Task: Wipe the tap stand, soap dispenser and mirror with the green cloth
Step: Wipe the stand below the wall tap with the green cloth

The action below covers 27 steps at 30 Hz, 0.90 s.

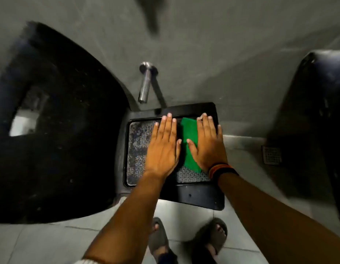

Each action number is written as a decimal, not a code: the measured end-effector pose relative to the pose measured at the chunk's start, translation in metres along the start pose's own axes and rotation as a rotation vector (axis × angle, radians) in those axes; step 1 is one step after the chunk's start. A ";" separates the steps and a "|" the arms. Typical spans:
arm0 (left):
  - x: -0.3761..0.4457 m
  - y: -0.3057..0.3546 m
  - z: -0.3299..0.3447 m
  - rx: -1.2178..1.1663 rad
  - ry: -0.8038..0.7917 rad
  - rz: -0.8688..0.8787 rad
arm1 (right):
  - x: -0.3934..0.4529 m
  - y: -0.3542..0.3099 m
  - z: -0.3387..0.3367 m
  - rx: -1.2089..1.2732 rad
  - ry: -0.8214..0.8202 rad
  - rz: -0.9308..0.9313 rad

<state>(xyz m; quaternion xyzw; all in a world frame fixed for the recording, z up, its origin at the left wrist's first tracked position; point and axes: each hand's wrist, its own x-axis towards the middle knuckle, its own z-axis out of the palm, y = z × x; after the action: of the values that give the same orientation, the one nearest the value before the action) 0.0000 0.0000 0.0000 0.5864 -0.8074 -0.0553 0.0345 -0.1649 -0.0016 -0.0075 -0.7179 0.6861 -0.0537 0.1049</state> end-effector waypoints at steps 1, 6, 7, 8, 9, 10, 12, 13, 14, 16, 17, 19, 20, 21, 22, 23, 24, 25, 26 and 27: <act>-0.001 -0.002 0.017 0.017 -0.028 -0.016 | 0.001 0.004 0.020 -0.021 -0.030 0.010; -0.007 -0.016 0.065 0.006 -0.056 -0.022 | 0.010 0.015 0.081 -0.084 -0.061 0.015; -0.006 -0.018 0.070 0.012 -0.057 -0.020 | 0.014 0.018 0.090 -0.094 -0.056 0.013; -0.004 -0.020 0.074 0.015 -0.044 -0.016 | 0.017 0.019 0.093 -0.097 -0.047 0.016; -0.002 -0.022 0.077 0.017 -0.036 -0.012 | 0.019 0.020 0.099 -0.107 -0.040 0.021; 0.000 -0.023 0.078 0.006 -0.034 -0.017 | 0.019 0.021 0.102 -0.110 -0.042 0.036; 0.003 -0.023 0.078 -0.001 -0.029 -0.017 | 0.019 0.019 0.106 -0.120 -0.023 0.052; 0.005 -0.024 0.077 0.009 -0.027 -0.017 | 0.021 0.018 0.106 -0.126 -0.005 0.060; 0.007 -0.024 0.076 0.014 -0.027 -0.016 | 0.023 0.016 0.105 -0.122 0.010 0.070; 0.008 -0.024 0.074 0.005 -0.019 -0.018 | 0.030 0.014 0.101 -0.084 0.005 0.105; 0.009 -0.024 0.071 0.010 -0.003 -0.007 | 0.035 0.014 0.097 -0.059 -0.002 0.115; 0.010 -0.024 0.065 -0.003 0.017 -0.002 | 0.040 0.013 0.087 0.007 -0.011 0.131; 0.011 -0.023 0.061 0.001 0.025 0.016 | 0.039 0.013 0.081 0.041 0.016 0.136; 0.012 -0.022 0.057 0.012 0.034 0.027 | 0.038 0.012 0.073 0.070 0.057 0.138; 0.014 -0.022 0.048 0.013 0.045 0.051 | 0.036 0.010 0.060 0.093 0.104 0.129; 0.017 -0.020 0.039 0.011 0.053 0.068 | 0.034 0.009 0.048 0.110 0.141 0.117; 0.024 -0.016 0.024 0.009 0.087 0.084 | 0.035 0.007 0.028 0.126 0.186 0.108; 0.032 -0.011 0.009 0.002 0.123 0.106 | 0.039 0.004 0.009 0.141 0.228 0.094; 0.039 -0.005 -0.006 -0.007 0.164 0.117 | 0.042 0.003 -0.008 0.145 0.274 0.090; 0.051 0.002 -0.033 -0.013 0.219 0.142 | 0.050 0.000 -0.042 0.145 0.321 0.077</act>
<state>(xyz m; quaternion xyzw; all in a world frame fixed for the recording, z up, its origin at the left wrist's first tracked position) -0.0142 -0.0497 0.0327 0.5302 -0.8378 0.0062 0.1300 -0.1713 -0.0550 0.0298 -0.6638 0.7154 -0.2129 0.0473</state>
